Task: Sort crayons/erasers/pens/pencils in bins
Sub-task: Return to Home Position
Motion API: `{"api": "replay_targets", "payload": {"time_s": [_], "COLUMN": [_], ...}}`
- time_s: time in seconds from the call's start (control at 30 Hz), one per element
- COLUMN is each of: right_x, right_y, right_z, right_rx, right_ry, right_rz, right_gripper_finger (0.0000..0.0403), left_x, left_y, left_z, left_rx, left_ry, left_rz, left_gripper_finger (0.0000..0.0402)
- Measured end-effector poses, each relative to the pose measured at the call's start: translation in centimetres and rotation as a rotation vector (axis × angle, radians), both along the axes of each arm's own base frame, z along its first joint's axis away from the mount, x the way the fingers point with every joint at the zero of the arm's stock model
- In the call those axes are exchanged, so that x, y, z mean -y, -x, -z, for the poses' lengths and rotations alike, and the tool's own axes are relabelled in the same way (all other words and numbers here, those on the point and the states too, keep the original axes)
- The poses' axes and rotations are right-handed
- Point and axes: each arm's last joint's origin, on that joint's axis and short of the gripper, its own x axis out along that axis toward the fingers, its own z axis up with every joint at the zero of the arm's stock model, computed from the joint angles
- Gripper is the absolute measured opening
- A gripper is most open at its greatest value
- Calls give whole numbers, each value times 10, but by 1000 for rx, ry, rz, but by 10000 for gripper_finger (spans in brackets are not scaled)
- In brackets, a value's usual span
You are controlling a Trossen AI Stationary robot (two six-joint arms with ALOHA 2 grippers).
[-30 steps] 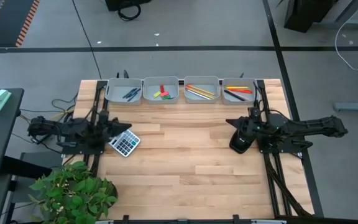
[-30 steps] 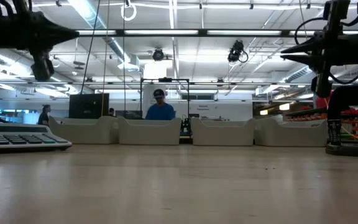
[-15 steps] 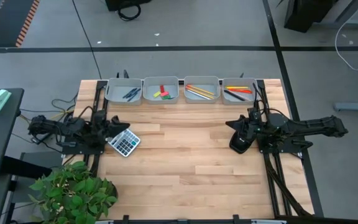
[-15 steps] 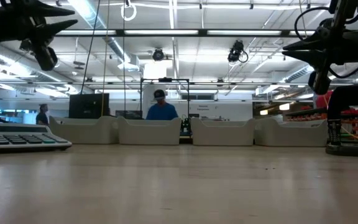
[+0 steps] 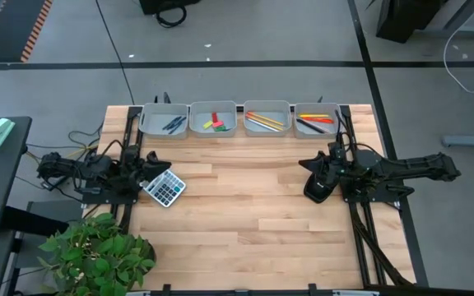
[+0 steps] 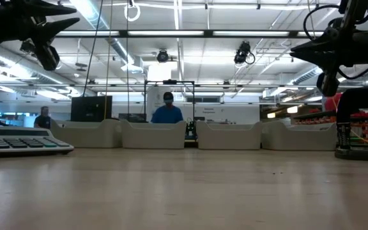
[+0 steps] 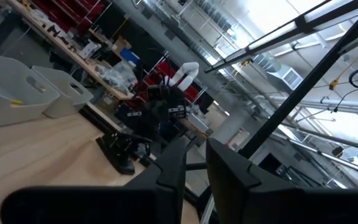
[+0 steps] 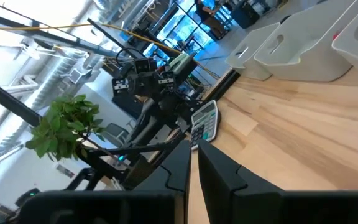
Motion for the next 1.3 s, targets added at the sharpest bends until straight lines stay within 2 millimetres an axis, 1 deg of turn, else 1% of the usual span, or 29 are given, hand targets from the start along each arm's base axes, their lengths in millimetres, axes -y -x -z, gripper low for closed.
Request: {"api": "replay_targets", "payload": {"time_s": [0.17,0.23,0.33,0.5,0.67,0.7,0.83,0.93,1.03,1.13,1.2,1.3], "right_x": [2,2,2,3,4,4,4,4,4,4,4,3], "right_y": [0,1,1,1,1,1,1,1,1,1,1,1], "right_z": [0,0,0,0,3,3,-1,-5,-4,7,12,14], "right_rx": [-16,-23,-23,-33,-70,-76,-78,-59,-75,-171,-217,-220], "right_ry": [76,108,123,117,152,177,339,424,444,397,368,353], "right_rz": [82,91,92,115,162,164,173,186,181,150,126,98], "right_gripper_finger": [38,38,38,38,38,38,38,38,38,38,38,38], "left_x": [-1,-3,-2,0,-2,-3,-3,-3,-3,-2,-1,0], "left_y": [0,-1,-2,-1,0,0,1,0,-2,-3,-3,-3], "left_z": [0,1,2,-2,-4,-5,-7,-5,2,8,8,8], "left_rx": [-3,-18,-20,30,59,66,97,71,-1,-53,-52,-56], "left_ry": [-4,-24,-59,-132,-268,-301,-533,-600,-606,-572,-528,-493], "left_rz": [-18,-26,60,207,220,208,177,147,168,209,232,246], "left_gripper_finger": [77,77,75,70,70,71,76,77,76,72,71,69]}}
